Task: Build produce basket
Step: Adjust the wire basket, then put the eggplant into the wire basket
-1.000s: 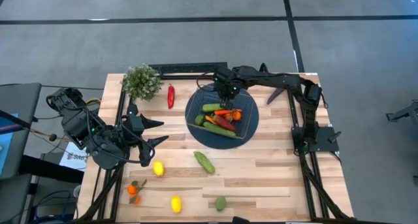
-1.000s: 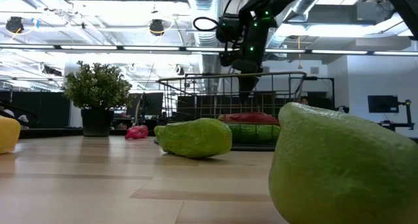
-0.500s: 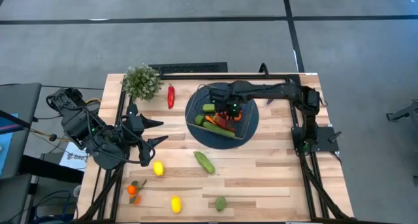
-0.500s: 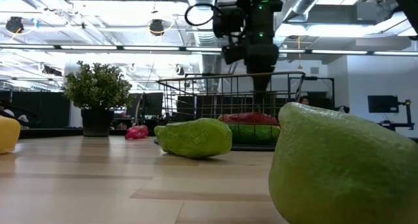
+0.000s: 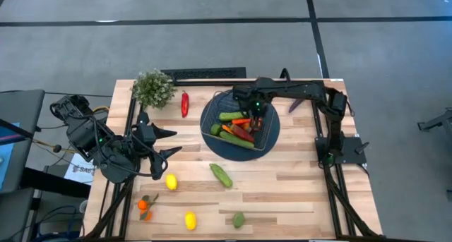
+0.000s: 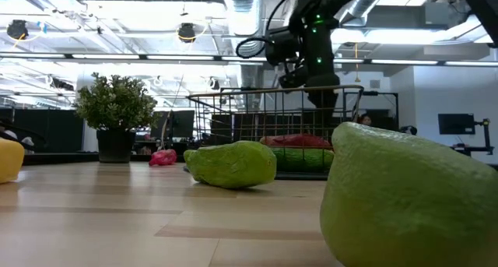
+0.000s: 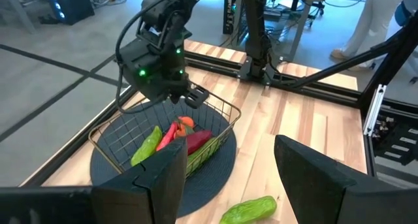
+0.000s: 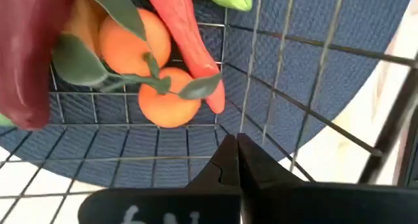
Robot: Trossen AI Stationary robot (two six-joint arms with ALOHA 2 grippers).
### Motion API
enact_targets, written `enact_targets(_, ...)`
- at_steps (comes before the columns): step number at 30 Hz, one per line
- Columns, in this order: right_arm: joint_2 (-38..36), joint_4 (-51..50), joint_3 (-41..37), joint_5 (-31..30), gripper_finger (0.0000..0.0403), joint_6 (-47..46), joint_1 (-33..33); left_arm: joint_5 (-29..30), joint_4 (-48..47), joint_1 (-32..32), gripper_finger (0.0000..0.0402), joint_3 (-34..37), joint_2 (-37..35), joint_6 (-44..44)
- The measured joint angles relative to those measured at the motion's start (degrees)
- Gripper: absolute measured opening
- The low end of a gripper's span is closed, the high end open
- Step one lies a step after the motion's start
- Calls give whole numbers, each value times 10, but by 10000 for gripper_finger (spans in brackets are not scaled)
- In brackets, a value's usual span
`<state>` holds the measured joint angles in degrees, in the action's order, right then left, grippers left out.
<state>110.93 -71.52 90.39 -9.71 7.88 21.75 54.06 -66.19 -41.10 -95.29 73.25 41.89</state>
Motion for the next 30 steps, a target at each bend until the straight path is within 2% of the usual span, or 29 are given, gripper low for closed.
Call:
enact_targets(5, 0, -2, 0, -27, 0, 22, 22, 0, 0, 0, 218, 0, 0, 8)
enact_targets(11, 0, -3, 0, -27, 0, 22, 40, 1, -4, 0, 218, 0, 0, 8)
enact_targets(18, -1, -62, 51, -27, 1, -18, -1, 2, -4, 0, 218, 0, 0, 9)
enact_targets(20, -6, -90, 74, -52, 1, -33, -18, 2, -4, 0, 218, 0, 0, 9)
enact_targets(23, -36, -114, 98, -110, 1, -63, -41, 2, -4, 0, 218, 0, 0, 8)
enact_targets(30, -165, -131, 85, -139, 2, -209, -31, 2, -10, 0, 218, 0, 0, -8)
